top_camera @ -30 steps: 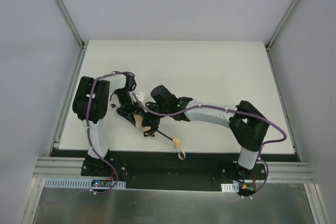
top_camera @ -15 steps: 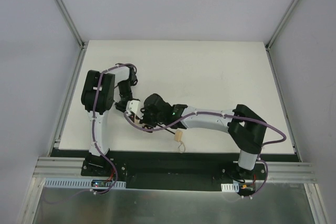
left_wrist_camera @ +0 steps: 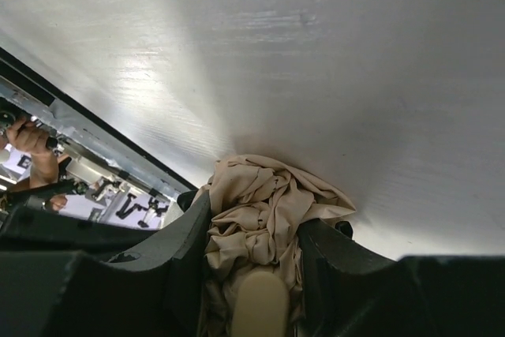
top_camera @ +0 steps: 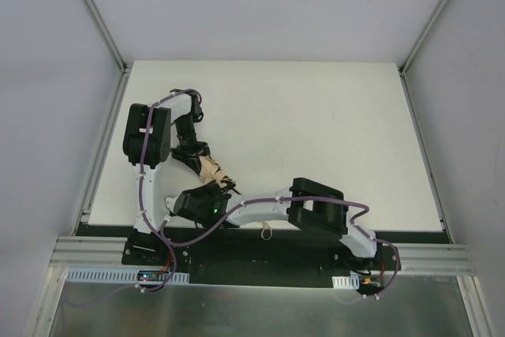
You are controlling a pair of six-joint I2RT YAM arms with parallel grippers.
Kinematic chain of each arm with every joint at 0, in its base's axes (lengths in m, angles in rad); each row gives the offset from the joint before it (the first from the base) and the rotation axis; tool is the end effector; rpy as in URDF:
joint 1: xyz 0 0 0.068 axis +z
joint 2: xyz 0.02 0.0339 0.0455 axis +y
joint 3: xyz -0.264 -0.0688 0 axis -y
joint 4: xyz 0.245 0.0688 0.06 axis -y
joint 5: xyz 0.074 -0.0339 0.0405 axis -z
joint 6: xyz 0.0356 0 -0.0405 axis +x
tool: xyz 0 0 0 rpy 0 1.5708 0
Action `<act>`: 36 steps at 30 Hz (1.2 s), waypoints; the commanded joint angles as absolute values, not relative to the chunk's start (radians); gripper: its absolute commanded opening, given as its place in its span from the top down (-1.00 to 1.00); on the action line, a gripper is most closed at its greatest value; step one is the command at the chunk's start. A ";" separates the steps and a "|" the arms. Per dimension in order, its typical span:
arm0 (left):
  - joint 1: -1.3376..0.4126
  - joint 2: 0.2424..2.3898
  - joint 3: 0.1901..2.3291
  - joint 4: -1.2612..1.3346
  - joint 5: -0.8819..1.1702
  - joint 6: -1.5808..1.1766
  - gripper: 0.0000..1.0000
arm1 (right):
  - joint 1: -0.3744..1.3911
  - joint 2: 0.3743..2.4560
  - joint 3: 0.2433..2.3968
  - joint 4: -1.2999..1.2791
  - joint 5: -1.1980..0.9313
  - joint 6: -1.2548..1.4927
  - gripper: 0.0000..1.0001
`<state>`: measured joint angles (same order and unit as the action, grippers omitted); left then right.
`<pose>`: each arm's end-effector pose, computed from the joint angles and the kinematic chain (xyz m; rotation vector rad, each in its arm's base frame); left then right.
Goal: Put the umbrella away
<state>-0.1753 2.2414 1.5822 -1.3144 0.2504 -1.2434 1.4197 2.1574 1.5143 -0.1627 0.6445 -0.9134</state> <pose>0.3647 -0.0736 0.1179 1.4203 -2.2667 -0.1002 0.0918 0.4606 0.1605 -1.9146 1.1419 -0.4916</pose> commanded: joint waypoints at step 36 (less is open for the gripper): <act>-0.383 1.403 1.754 -0.957 -0.473 -0.462 1.00 | 0.887 1.088 1.255 -0.661 -0.035 0.040 -0.57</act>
<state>-0.2352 1.6253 1.8294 -1.0500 -0.1234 -0.7792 0.9684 1.1534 1.1946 -0.5674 0.1364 -0.0311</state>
